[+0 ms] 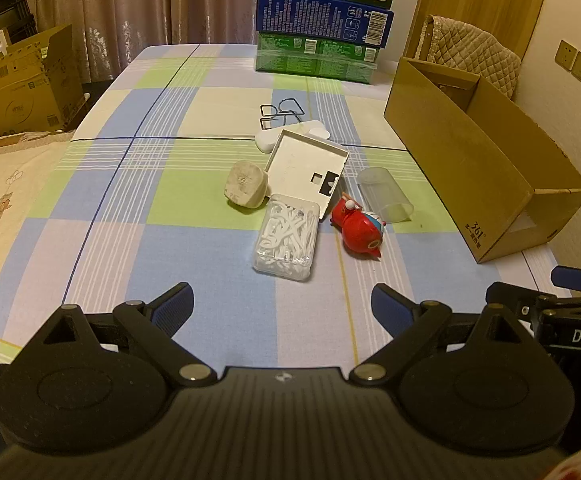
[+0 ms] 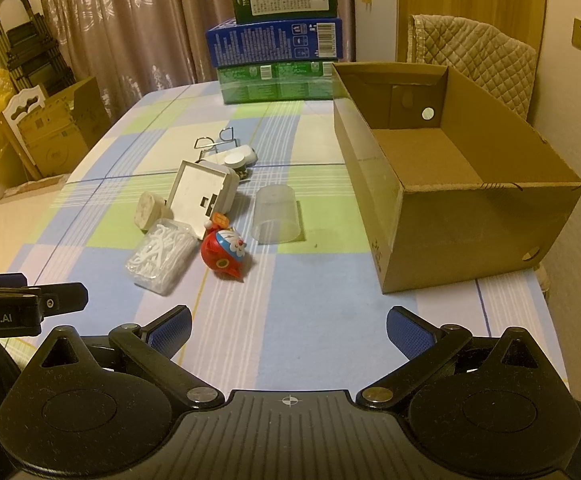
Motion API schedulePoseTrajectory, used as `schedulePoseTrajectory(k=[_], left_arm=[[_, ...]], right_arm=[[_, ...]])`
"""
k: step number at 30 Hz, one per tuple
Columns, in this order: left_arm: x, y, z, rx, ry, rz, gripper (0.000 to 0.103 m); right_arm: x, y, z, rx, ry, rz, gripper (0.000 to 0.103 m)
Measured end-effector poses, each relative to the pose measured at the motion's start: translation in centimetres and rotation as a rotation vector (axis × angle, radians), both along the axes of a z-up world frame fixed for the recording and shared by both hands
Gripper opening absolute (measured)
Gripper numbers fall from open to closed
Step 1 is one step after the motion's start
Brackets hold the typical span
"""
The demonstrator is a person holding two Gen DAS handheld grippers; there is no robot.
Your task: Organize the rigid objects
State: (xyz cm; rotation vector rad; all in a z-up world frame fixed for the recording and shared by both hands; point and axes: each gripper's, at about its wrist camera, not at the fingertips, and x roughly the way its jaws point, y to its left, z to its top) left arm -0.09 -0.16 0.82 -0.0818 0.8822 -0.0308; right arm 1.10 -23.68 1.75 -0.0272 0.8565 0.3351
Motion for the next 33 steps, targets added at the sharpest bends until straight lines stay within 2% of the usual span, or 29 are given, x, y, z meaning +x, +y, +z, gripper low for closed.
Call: schedulePoseTrajectory(k=[15, 25, 33], left_arm=[[0.9, 0.4, 0.1, -0.015, -0.012, -0.015, 0.094], [3.9, 2.1, -0.8, -0.032, -0.012, -0.025, 0.094], [6.9, 2.6, -2.3, -0.007, -0.023, -0.053, 0.094]], right_arm=[[0.2, 0.2, 0.0, -0.008, -0.007, 0.005, 0.101], [1.8, 1.2, -0.9, 0.027, -0.019, 0.064, 0.101], [3.9, 2.3, -2.1, 0.044, -0.037, 0.096, 0.101]])
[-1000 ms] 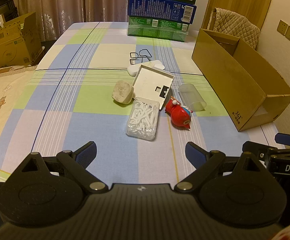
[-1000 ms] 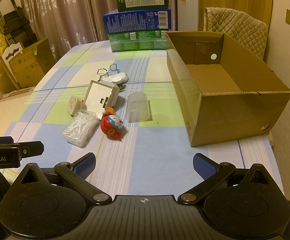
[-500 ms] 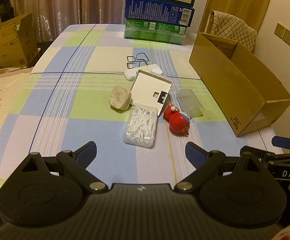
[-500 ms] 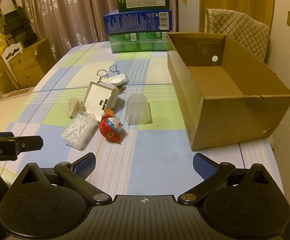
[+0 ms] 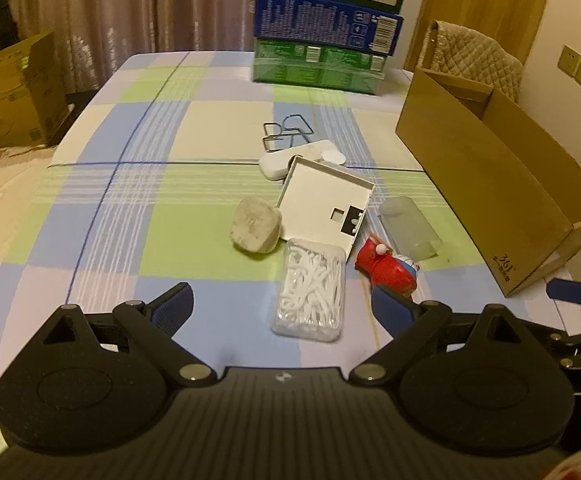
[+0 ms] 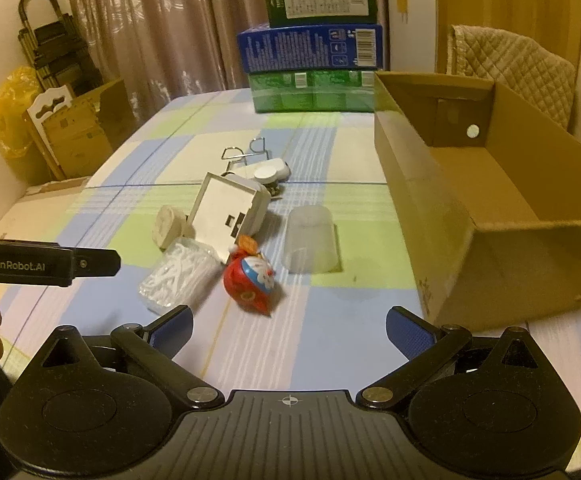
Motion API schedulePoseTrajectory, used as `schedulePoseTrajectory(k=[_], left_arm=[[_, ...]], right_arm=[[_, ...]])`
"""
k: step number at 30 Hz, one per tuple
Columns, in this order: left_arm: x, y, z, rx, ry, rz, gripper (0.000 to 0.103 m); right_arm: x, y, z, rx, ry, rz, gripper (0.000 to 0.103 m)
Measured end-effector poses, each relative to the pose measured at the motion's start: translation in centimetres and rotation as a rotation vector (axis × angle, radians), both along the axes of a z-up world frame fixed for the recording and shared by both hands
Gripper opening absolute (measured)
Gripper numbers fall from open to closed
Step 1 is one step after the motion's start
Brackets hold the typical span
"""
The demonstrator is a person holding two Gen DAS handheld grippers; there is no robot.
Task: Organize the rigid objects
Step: 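Move the left tool to the floss pack while the right tool approaches the red figurine, then close the left tool on the floss pack while the right tool grasps the red figurine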
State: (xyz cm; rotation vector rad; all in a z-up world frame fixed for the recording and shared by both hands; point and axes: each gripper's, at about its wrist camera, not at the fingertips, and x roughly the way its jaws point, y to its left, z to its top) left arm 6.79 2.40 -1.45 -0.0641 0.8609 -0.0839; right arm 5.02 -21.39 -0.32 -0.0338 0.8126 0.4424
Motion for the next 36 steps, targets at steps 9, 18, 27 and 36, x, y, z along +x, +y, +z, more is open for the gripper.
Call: schedulePoseTrajectory(k=[9, 18, 27, 36], left_arm=[[2.3, -1.1, -3.7, 0.019, 0.009, -0.083, 0.088], [4.0, -2.1, -6.5, 0.019, 0.024, -0.142, 0.077], [5.4, -2.7, -7.9, 0.049, 0.036, -0.17, 0.056], [5.5, -1.4, -7.9, 0.018, 0.038, -0.139, 0.052]], right_arm=[[2.1, 0.4, -2.4, -0.014, -0.001, 0.021, 0.095], [3.1, -0.1, -4.9, -0.012, 0.036, 0.026, 0.083], [3.7, 1.1, -5.9, -0.013, 0.031, 0.066, 0.081], [4.7, 3.4, -6.6, 0.016, -0.008, 0.134, 0.069]])
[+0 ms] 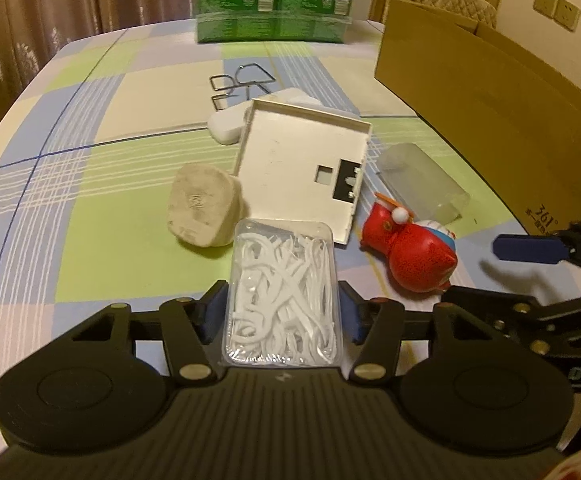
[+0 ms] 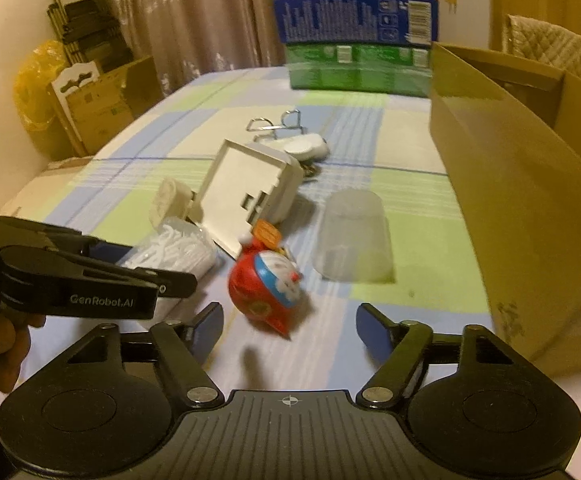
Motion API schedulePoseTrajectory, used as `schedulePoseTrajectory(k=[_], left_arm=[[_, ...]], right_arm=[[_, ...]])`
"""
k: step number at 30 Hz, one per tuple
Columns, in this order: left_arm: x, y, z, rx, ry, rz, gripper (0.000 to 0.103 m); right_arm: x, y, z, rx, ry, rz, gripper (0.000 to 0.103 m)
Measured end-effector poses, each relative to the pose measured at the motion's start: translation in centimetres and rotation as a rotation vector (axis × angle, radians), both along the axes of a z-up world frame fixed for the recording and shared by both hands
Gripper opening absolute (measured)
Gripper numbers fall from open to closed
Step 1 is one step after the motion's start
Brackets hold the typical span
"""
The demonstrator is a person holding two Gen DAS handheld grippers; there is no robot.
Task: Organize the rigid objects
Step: 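Close the left tool on the floss pack while the right tool grasps the red figurine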
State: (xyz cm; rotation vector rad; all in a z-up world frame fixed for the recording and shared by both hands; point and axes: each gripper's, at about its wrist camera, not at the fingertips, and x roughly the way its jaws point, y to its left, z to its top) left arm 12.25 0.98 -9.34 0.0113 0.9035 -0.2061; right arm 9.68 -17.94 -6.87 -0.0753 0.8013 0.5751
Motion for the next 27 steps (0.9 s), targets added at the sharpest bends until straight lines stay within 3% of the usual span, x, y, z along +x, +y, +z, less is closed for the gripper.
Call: schedulePoseTrajectory(k=[15, 27], left_arm=[[-0.2, 1.1, 1.2, -0.038, -0.02, 0.047, 0.052], [-0.7, 1.0, 2.1, -0.053, -0.025, 0.058, 0.052]], right_arm=[[2.1, 1.9, -1.5, 0.1, 0.025, -0.034, 0.044], [0.9, 0.9, -0.3, 0.078, -0.011, -0.052, 0.043]])
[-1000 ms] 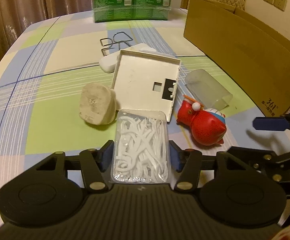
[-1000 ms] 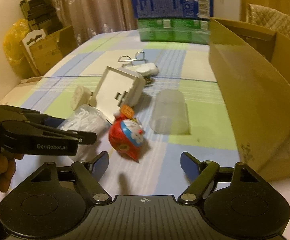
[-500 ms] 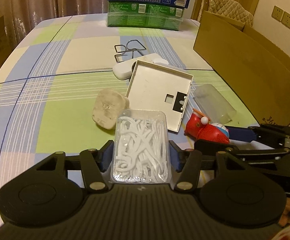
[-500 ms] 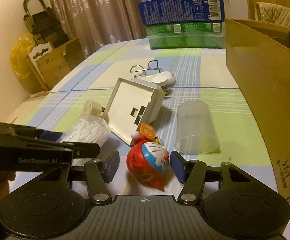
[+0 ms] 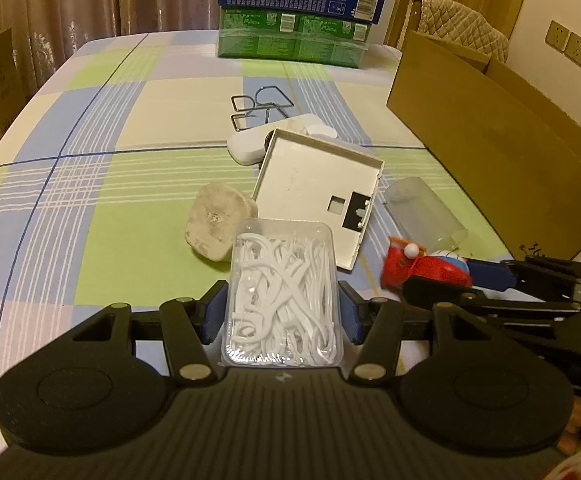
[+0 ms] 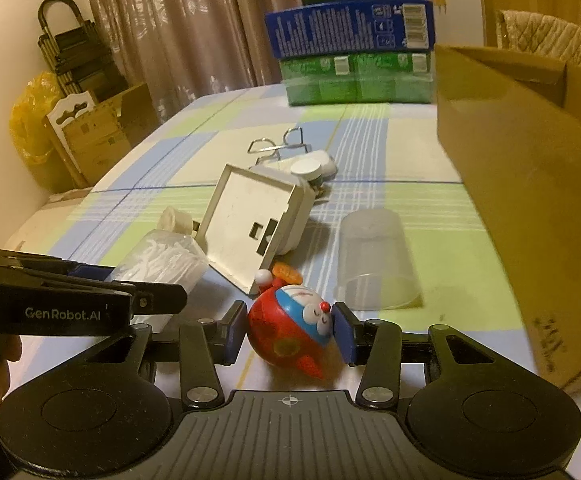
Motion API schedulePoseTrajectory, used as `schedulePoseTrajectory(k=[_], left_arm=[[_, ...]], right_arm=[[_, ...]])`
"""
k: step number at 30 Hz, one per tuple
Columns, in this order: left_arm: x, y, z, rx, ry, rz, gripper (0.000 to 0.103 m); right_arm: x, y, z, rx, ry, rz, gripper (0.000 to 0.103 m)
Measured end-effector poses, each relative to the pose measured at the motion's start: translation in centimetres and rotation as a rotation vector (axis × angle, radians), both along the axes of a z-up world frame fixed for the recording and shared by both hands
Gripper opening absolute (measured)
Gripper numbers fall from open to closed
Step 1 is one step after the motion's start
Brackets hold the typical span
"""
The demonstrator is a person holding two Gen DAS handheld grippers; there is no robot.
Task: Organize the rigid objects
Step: 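Close the left tool on the floss pack while the right tool grasps the red figurine, then carry the floss pack and red figurine with both tools over the cardboard box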
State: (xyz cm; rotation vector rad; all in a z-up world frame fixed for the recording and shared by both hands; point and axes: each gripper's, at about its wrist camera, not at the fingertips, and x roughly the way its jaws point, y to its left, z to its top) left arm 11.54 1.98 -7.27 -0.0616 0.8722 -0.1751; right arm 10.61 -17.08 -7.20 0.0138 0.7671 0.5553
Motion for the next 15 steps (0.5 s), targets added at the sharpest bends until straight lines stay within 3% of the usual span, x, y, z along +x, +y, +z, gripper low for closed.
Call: schedulePoseTrajectory(k=[15], left_arm=[[-1.7, -1.3, 4.9, -0.025, -0.061, -0.009, 0.052]], right_arm=[[-3.1, -2.4, 5.1, 0.008, -0.086, -0.039, 0.043]])
